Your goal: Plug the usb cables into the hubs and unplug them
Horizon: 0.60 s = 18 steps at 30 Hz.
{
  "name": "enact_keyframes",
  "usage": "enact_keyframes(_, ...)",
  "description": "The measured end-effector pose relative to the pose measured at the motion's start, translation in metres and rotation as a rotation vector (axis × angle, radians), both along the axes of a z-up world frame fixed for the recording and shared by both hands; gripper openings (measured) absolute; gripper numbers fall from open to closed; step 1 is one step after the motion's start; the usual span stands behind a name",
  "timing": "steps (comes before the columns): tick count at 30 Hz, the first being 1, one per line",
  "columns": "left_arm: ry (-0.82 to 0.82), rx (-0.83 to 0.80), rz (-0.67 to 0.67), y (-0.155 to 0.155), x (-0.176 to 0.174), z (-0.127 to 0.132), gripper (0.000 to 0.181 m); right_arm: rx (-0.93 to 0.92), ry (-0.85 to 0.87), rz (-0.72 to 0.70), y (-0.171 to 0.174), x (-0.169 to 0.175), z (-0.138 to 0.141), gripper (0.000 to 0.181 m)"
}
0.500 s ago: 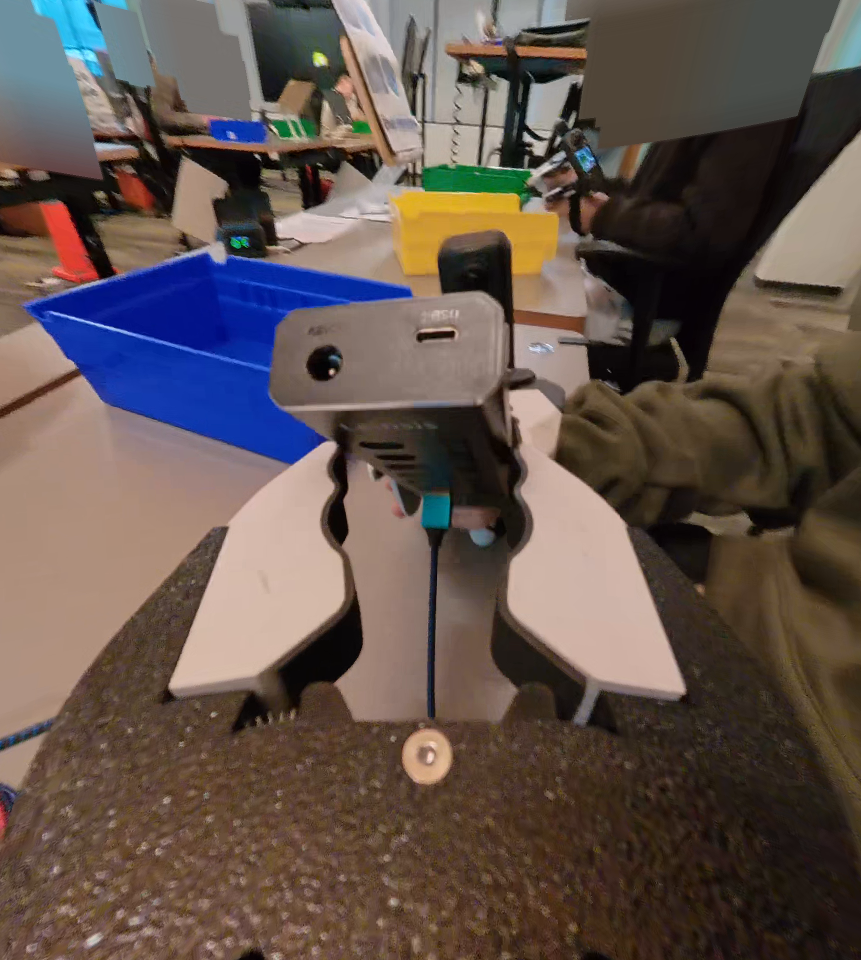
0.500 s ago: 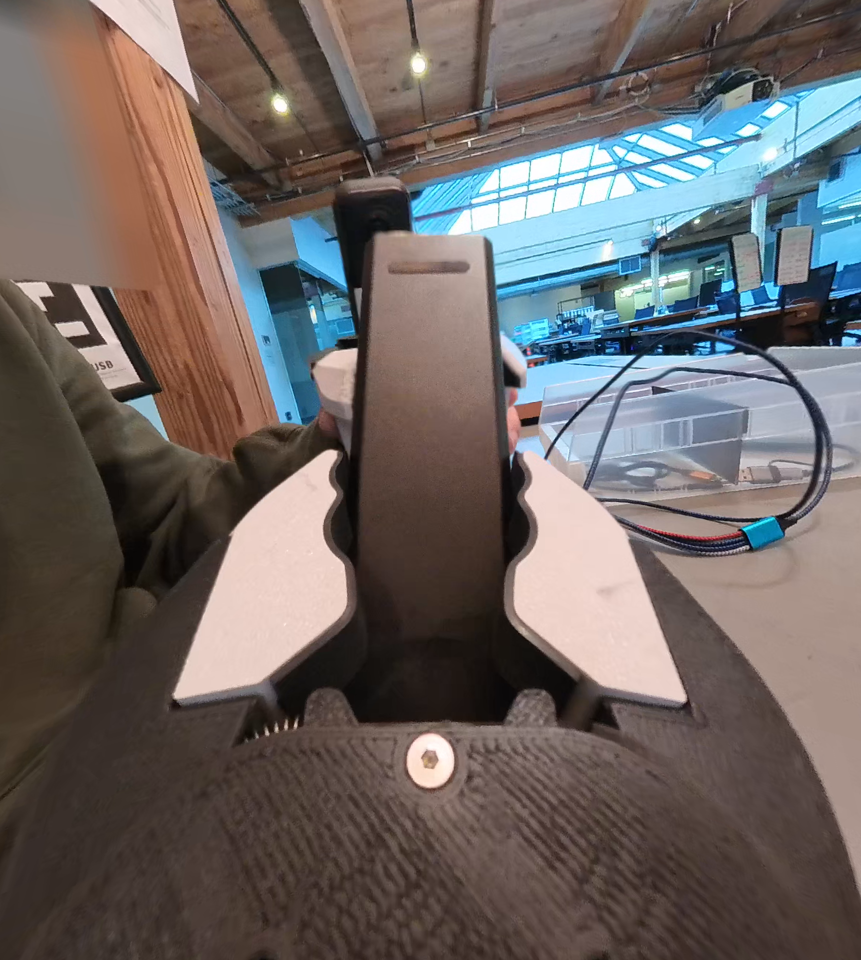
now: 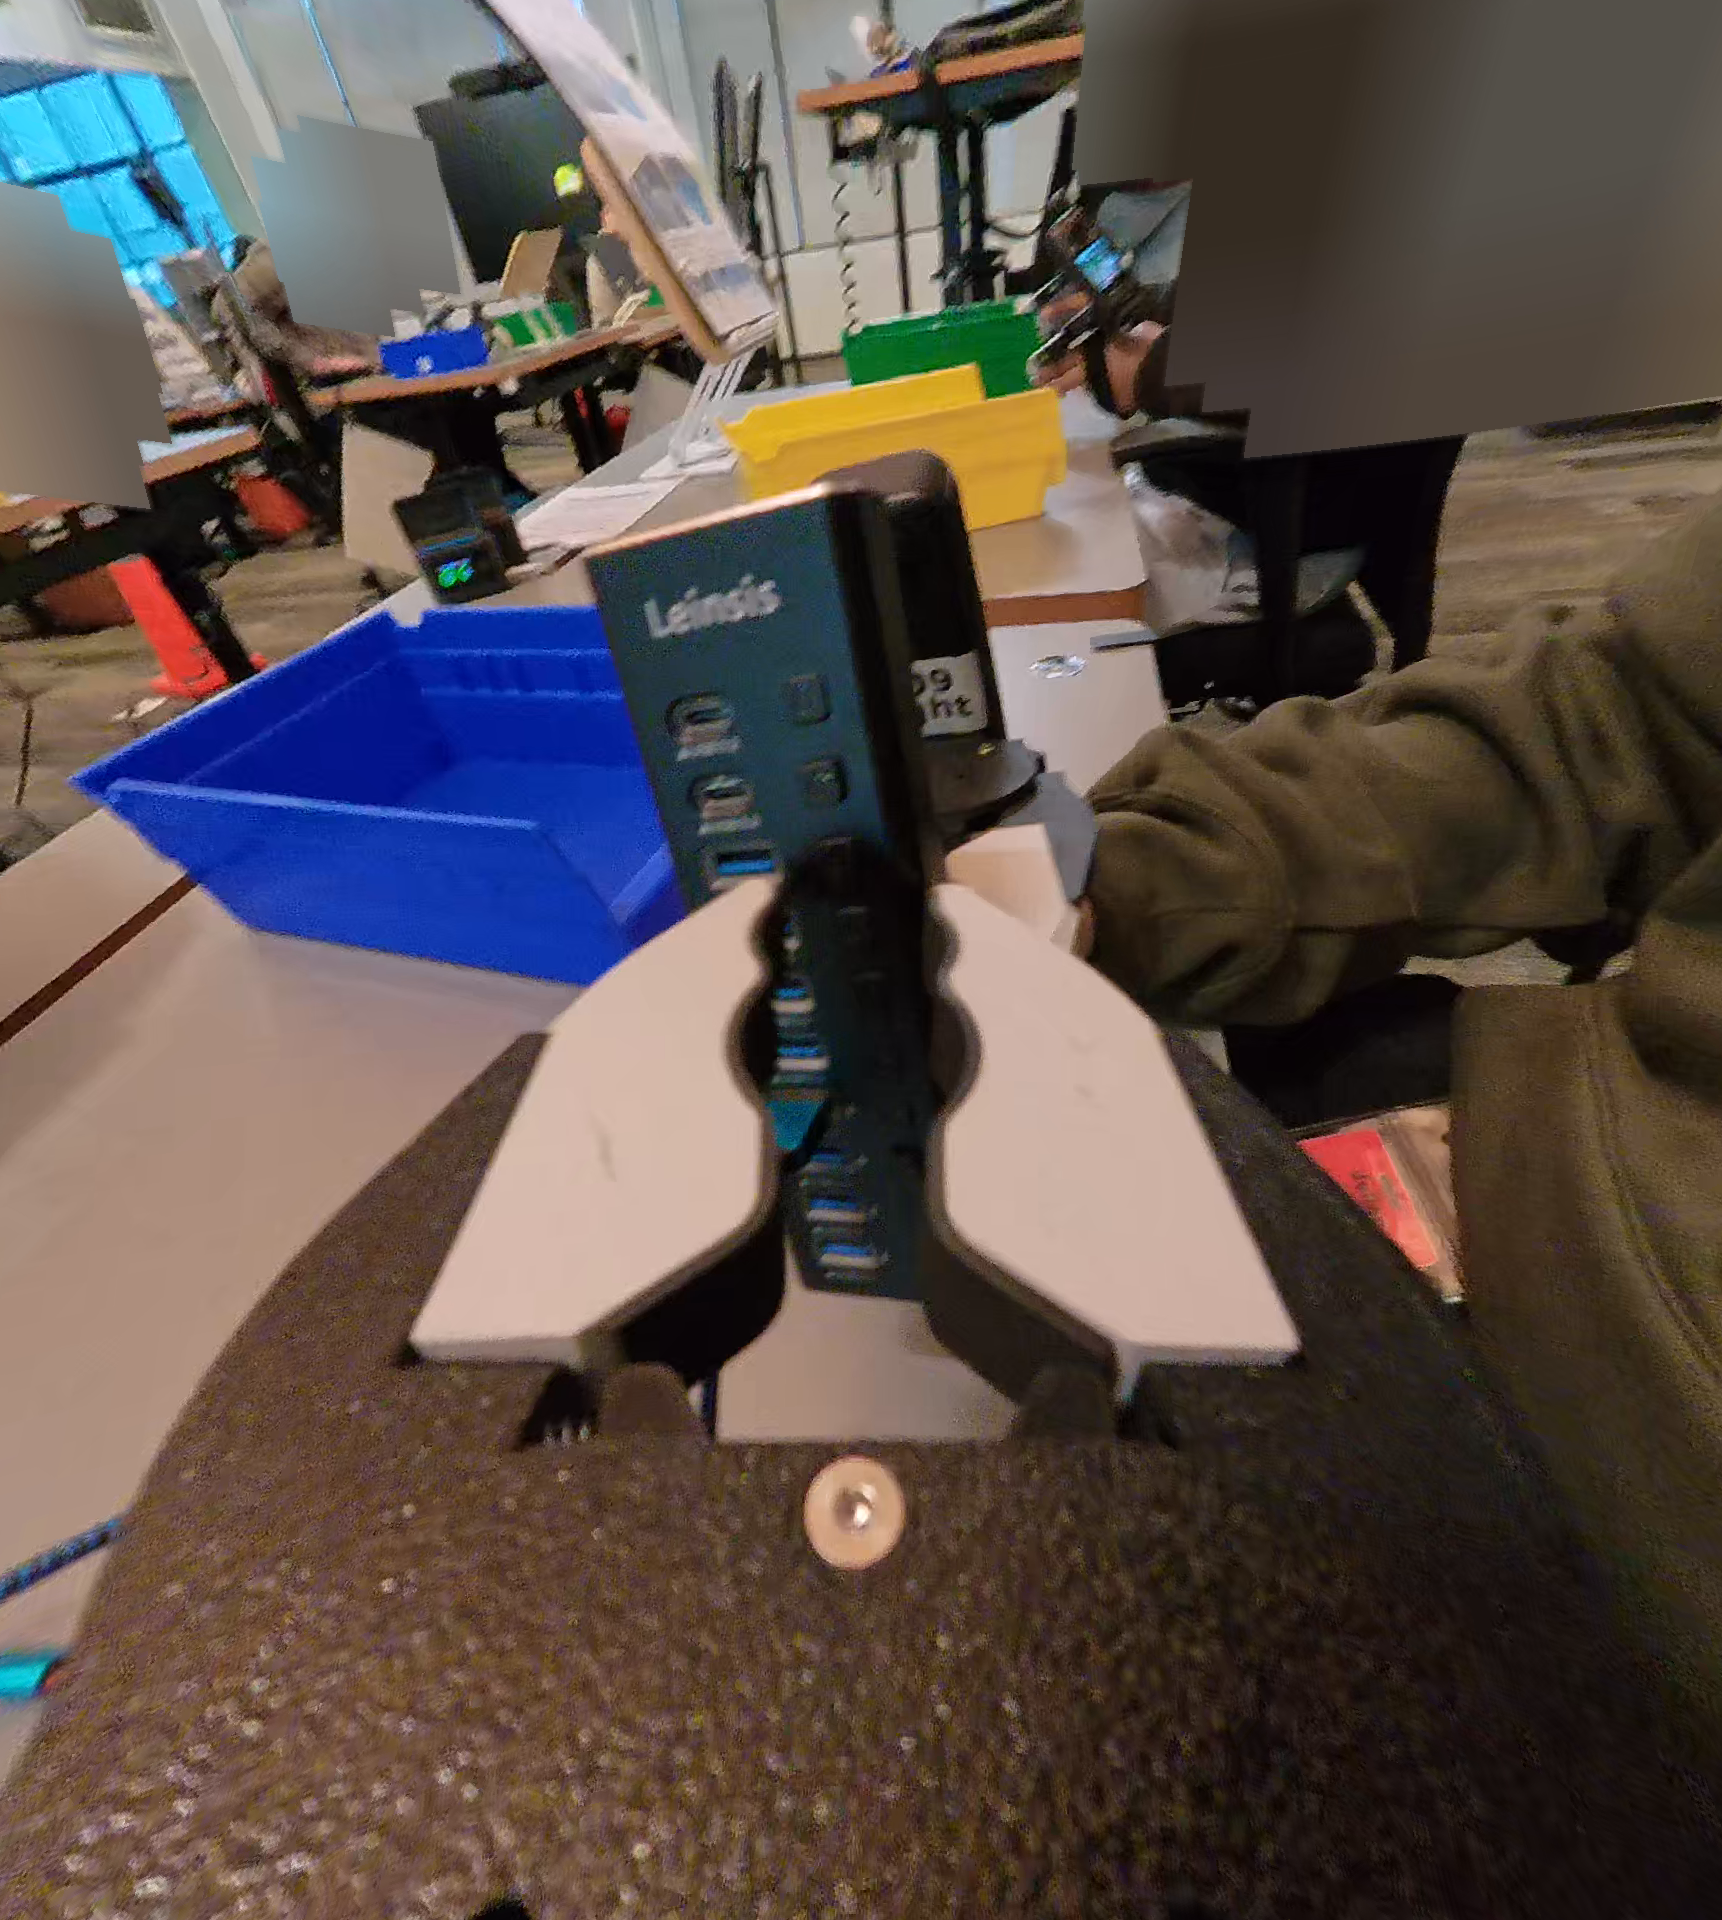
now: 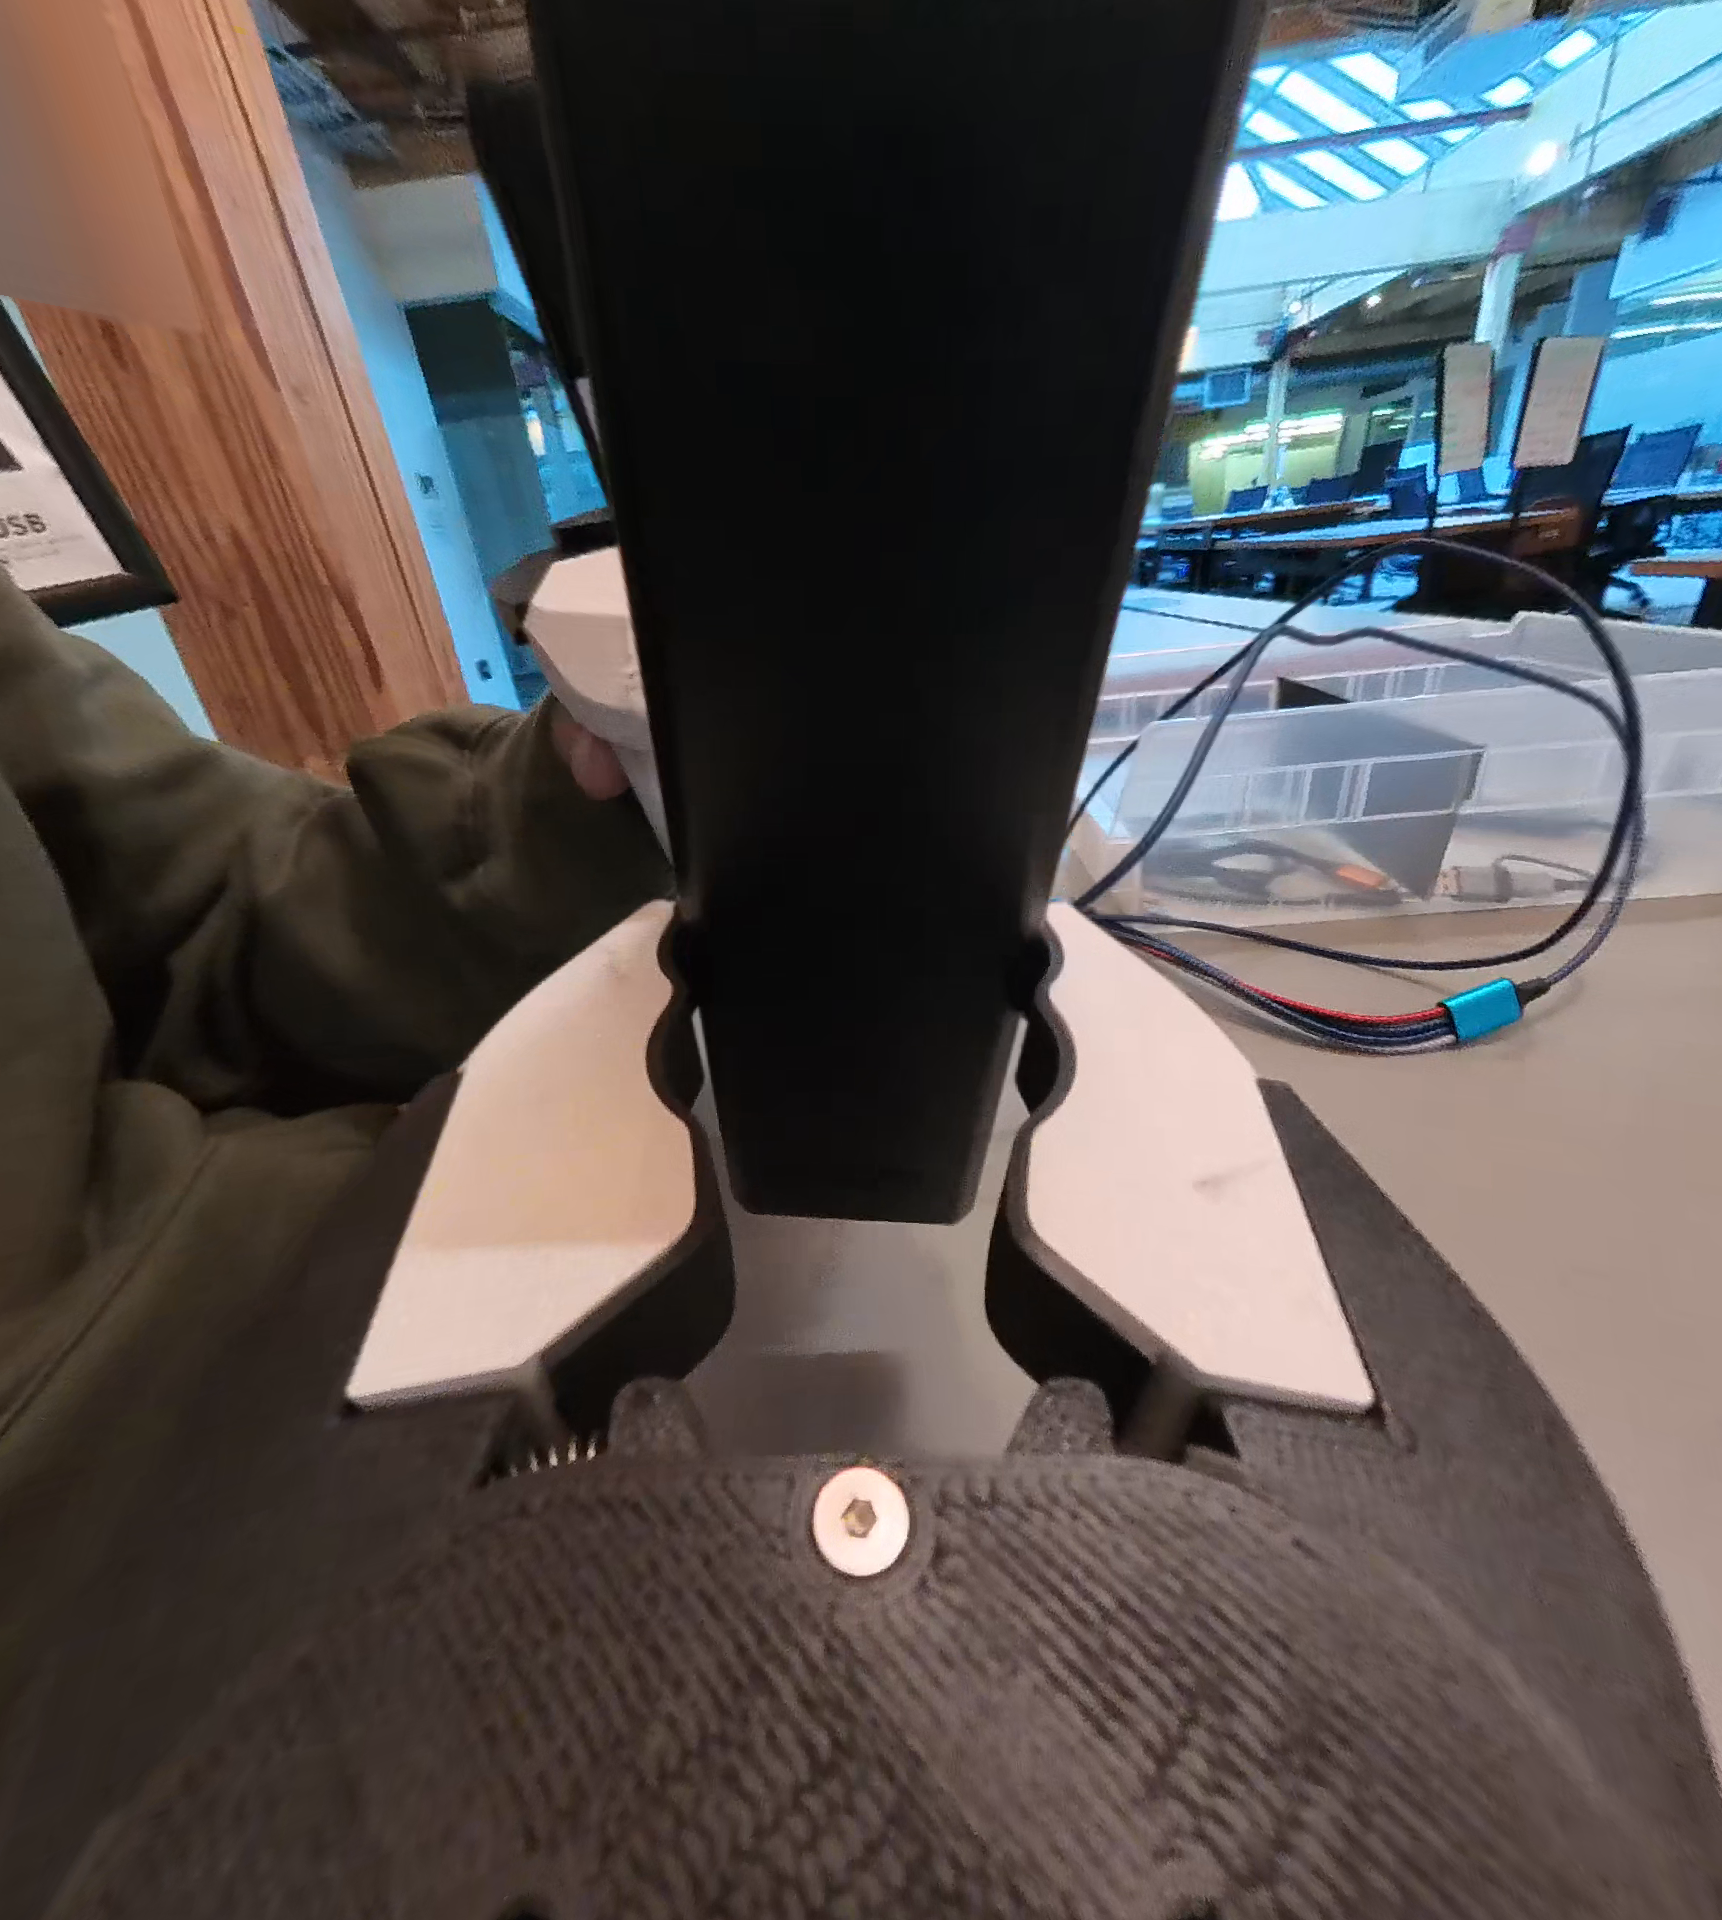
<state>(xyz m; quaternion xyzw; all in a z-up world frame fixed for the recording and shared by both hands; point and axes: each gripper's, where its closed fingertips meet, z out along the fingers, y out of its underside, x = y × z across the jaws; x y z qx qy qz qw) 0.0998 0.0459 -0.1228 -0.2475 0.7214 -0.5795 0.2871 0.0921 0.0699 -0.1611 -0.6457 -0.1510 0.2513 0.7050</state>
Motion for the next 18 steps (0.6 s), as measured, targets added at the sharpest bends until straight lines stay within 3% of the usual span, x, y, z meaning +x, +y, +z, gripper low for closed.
enact_keyframes(2, 0.012, 0.005, 0.073, 0.011, 0.006, 0.001, 0.051, -0.004, -0.009, 0.012, 0.000, -0.002, -0.001, 0.060)
enact_keyframes(5, 0.039, -0.116, 0.033, 0.007, 0.002, 0.011, 0.053, -0.027, -0.062, 0.031, 0.002, -0.010, -0.006, 0.060)
enact_keyframes(8, 0.120, -0.093, 0.027, 0.000, 0.005, -0.001, 0.067, -0.053, -0.133, 0.052, 0.003, -0.020, -0.013, 0.060)
enact_keyframes(12, 0.105, 0.014, 0.021, -0.013, 0.008, -0.015, 0.061, -0.064, -0.145, 0.056, 0.004, -0.022, -0.015, 0.060)
enact_keyframes(18, 0.024, -0.054, -0.053, -0.012, 0.005, -0.012, 0.060, -0.054, -0.120, 0.050, 0.004, -0.019, -0.012, 0.060)
